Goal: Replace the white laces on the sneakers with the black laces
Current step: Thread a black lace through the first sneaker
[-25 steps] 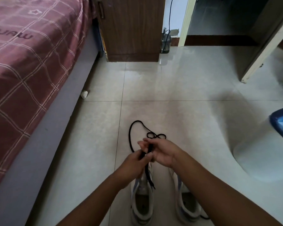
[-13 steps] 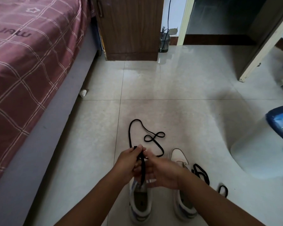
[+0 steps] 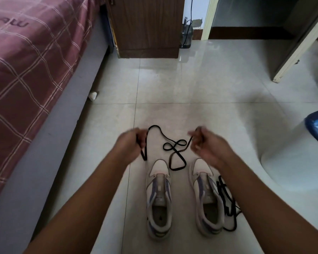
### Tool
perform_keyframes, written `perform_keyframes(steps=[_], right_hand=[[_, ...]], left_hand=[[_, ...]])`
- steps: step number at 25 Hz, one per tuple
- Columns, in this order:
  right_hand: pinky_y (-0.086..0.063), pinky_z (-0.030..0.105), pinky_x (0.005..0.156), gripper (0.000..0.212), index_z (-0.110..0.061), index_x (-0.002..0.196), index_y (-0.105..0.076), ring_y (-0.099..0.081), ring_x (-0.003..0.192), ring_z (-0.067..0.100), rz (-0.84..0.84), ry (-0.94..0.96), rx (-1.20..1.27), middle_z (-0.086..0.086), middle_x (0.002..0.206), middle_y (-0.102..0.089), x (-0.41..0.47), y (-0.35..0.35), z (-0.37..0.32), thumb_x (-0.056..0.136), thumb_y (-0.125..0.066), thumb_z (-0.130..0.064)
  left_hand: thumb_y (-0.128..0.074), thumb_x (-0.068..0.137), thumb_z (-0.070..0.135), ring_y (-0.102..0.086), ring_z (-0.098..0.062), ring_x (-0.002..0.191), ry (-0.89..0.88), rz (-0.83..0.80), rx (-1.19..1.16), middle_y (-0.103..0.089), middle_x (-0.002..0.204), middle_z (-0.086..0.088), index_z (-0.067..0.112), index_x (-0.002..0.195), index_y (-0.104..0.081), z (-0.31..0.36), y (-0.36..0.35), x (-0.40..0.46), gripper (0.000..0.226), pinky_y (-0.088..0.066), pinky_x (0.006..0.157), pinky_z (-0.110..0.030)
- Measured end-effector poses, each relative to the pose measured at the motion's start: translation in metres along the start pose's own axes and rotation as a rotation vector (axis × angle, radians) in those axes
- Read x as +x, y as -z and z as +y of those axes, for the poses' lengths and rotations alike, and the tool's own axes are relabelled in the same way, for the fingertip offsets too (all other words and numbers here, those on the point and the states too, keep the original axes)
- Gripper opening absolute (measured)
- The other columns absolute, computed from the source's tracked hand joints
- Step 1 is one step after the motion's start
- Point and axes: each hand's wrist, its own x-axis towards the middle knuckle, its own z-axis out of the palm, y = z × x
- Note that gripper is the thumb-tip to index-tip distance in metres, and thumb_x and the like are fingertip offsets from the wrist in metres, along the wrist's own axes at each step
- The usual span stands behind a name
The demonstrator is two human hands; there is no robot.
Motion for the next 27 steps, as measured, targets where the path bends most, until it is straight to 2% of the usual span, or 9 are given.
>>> perform_keyframes(steps=[3, 5, 7, 9, 13, 18, 21, 25, 27], right_hand=[[-0.045, 0.016, 0.050, 0.020, -0.018, 0.080, -0.058, -0.053, 0.052, 0.004, 0.005, 0.284, 0.050, -0.001, 0.071, -0.068, 0.011, -0.005, -0.026, 0.096, -0.050, -0.028], [-0.037, 0.015, 0.046, 0.016, -0.015, 0.083, -0.061, -0.047, 0.053, 0.005, 0.077, 0.304, -0.095, 0.000, 0.068, -0.063, 0.018, 0.001, -0.001, 0.094, -0.054, -0.023], [-0.032, 0.018, 0.049, 0.014, -0.014, 0.083, -0.063, -0.044, 0.058, 0.007, 0.164, 0.157, -0.305, 0.000, 0.071, -0.060, 0.026, 0.013, 0.045, 0.093, -0.057, -0.022], [-0.029, 0.021, 0.050, 0.015, -0.015, 0.084, -0.064, -0.040, 0.059, 0.008, 0.268, -0.065, -0.422, -0.002, 0.072, -0.056, 0.033, 0.027, 0.091, 0.092, -0.058, -0.025], [-0.035, 0.016, 0.034, 0.019, -0.005, 0.076, -0.050, -0.039, 0.036, 0.006, 0.293, -0.249, -0.172, 0.006, 0.061, -0.041, 0.040, 0.040, 0.147, 0.094, -0.051, -0.003], [-0.046, 0.016, 0.042, 0.028, -0.007, 0.064, -0.050, -0.052, 0.042, 0.010, 0.358, -0.083, -0.280, 0.009, 0.061, -0.051, 0.048, 0.030, 0.155, 0.086, -0.057, 0.009], [-0.051, 0.017, 0.048, 0.015, -0.006, 0.076, -0.057, -0.057, 0.057, 0.015, 0.426, -0.011, -0.427, 0.007, 0.069, -0.059, 0.053, 0.029, 0.157, 0.084, -0.061, 0.006], [-0.056, 0.039, 0.075, 0.008, -0.007, 0.083, -0.060, -0.063, 0.079, 0.025, 0.477, 0.071, -0.632, 0.010, 0.080, -0.064, 0.051, 0.032, 0.167, 0.081, -0.065, 0.000], [-0.055, 0.038, 0.077, 0.012, -0.011, 0.077, -0.059, -0.062, 0.079, 0.022, 0.456, 0.112, -0.611, 0.006, 0.078, -0.064, 0.046, 0.029, 0.167, 0.082, -0.065, -0.002]], left_hand=[[-0.035, 0.097, 0.003, -0.054, -0.008, 0.053, -0.265, -0.034, -0.097, -0.055, 0.072, -0.007, 0.000, 0.086, -0.059, 0.033, 0.001, 0.008, 0.027, -0.039, 0.048, -0.016], [-0.032, 0.102, 0.010, -0.059, -0.010, 0.061, -0.322, -0.034, -0.068, -0.059, 0.073, -0.006, 0.003, 0.087, -0.061, 0.014, 0.012, 0.014, 0.034, -0.047, 0.058, -0.018], [-0.036, 0.103, 0.021, -0.055, -0.013, 0.071, -0.189, 0.038, 0.143, -0.056, 0.077, -0.006, 0.003, 0.094, -0.066, -0.031, 0.027, 0.020, 0.036, -0.051, 0.066, -0.024], [-0.044, 0.100, 0.030, -0.048, -0.013, 0.067, -0.013, 0.148, 0.448, -0.049, 0.073, -0.004, 0.007, 0.096, -0.069, -0.081, 0.047, 0.022, 0.034, -0.045, 0.060, -0.025], [-0.057, 0.093, 0.013, -0.044, -0.016, 0.053, 0.154, 0.173, 0.345, -0.050, 0.065, -0.011, 0.000, 0.079, -0.063, -0.134, 0.069, 0.022, 0.020, -0.041, 0.052, -0.024], [-0.064, 0.085, -0.003, -0.058, -0.019, 0.060, 0.041, 0.191, 0.404, -0.062, 0.070, -0.012, 0.005, 0.083, -0.062, -0.132, 0.061, 0.025, 0.008, -0.054, 0.061, -0.026], [-0.069, 0.082, 0.001, -0.061, -0.019, 0.063, -0.020, 0.245, 0.429, -0.064, 0.073, -0.011, 0.007, 0.078, -0.060, -0.134, 0.062, 0.029, 0.011, -0.054, 0.063, -0.030], [-0.073, 0.080, 0.011, -0.064, -0.027, 0.078, -0.092, 0.277, 0.555, -0.067, 0.081, -0.014, 0.005, 0.080, -0.062, -0.141, 0.068, 0.034, 0.012, -0.056, 0.078, -0.041], [-0.073, 0.080, 0.016, -0.066, -0.026, 0.082, -0.143, 0.270, 0.608, -0.068, 0.081, -0.009, 0.010, 0.077, -0.063, -0.144, 0.069, 0.033, 0.013, -0.056, 0.078, -0.039]])
